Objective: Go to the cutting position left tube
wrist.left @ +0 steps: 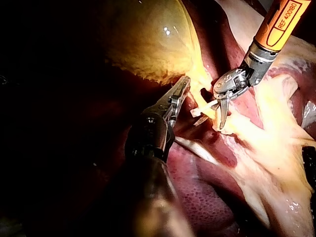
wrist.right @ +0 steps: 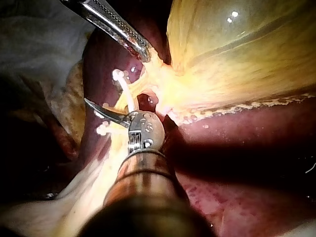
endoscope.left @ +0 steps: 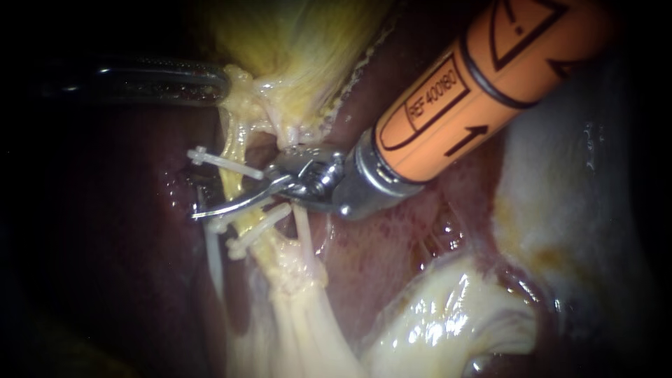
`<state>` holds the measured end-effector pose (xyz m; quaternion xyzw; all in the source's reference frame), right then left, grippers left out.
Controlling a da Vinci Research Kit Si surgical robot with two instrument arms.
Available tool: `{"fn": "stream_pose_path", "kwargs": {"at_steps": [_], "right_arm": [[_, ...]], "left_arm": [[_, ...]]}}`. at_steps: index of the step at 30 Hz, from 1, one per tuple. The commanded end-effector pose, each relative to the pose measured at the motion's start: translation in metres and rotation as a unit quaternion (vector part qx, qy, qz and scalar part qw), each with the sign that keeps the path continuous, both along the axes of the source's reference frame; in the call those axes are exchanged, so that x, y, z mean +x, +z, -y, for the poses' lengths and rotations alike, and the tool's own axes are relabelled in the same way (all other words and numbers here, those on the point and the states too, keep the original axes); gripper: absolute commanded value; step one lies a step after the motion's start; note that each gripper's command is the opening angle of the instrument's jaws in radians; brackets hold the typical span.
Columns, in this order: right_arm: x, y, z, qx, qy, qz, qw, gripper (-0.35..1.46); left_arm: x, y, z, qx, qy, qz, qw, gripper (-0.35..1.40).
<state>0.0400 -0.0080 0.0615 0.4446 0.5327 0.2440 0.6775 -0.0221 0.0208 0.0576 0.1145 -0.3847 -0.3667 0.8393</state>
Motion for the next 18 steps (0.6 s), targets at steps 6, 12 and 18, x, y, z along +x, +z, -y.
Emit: {"fn": "stream_pose_path", "kwargs": {"at_steps": [6,12,18], "right_arm": [[0.0002,-0.0014,-0.0007,0.0,0.019,-0.009,0.9998,1.39],[-0.0001,-0.0048,-0.0017,0.016,0.029,-0.028,0.9991,1.39],[-0.0004,-0.007,-0.0021,0.027,0.031,-0.029,0.9987,1.39]], "left_arm": [[0.0,0.0,0.0,0.0,0.0,0.0,1.0,-0.35],[0.0001,0.0,0.0,0.0,0.0,0.0,1.0,-0.35],[0.0001,0.0,0.0,0.0,0.0,0.0,1.0,-0.35]]}}
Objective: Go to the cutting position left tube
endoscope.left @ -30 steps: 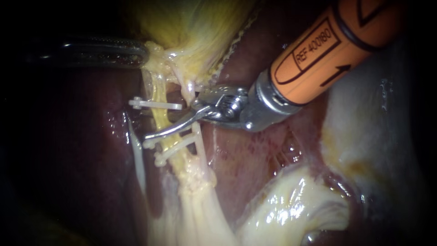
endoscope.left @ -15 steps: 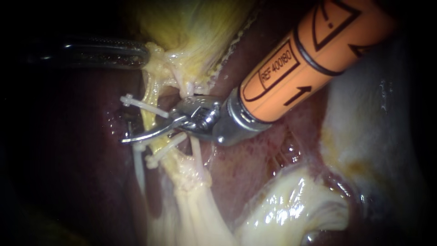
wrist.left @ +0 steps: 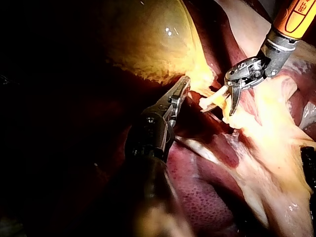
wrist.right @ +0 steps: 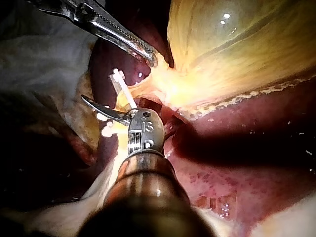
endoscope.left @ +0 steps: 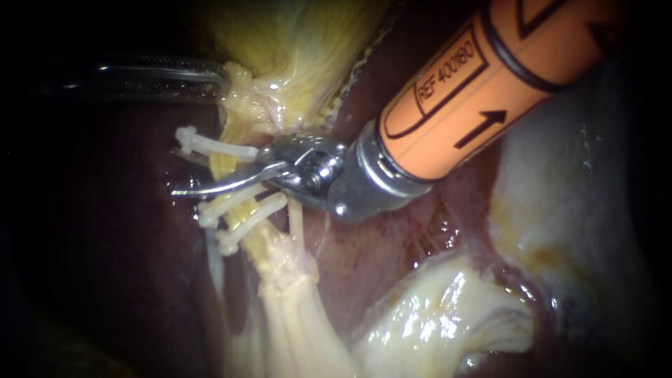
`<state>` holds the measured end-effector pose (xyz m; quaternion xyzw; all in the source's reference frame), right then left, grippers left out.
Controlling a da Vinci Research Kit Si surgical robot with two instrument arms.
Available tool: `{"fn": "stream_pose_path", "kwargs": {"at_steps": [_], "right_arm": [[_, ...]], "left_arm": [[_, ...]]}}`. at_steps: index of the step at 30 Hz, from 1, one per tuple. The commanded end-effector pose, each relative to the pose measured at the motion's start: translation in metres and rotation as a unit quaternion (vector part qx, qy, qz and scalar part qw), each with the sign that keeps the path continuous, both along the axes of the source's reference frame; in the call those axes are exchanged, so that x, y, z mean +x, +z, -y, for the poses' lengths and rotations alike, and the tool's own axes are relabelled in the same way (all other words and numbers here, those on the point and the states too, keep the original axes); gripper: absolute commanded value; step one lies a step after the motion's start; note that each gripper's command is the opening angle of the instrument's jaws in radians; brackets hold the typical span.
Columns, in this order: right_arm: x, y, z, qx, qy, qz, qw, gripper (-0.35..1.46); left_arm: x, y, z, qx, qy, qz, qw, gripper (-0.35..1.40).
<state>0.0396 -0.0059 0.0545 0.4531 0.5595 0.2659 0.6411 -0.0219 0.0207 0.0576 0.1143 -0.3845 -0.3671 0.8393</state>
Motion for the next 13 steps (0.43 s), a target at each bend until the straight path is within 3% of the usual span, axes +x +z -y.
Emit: {"fn": "stream_pose_path", "kwargs": {"at_steps": [1,13], "right_arm": [[0.0,0.0,0.0,0.0,0.0,0.001,1.0,1.39],[-0.0003,0.0005,0.0002,0.006,-0.004,-0.001,1.0,1.39]], "left_arm": [[0.0,-0.0001,0.0,0.0,0.001,0.0,1.0,-0.35],[0.0,0.0,0.0,0.0,0.001,0.001,1.0,-0.35]]}}
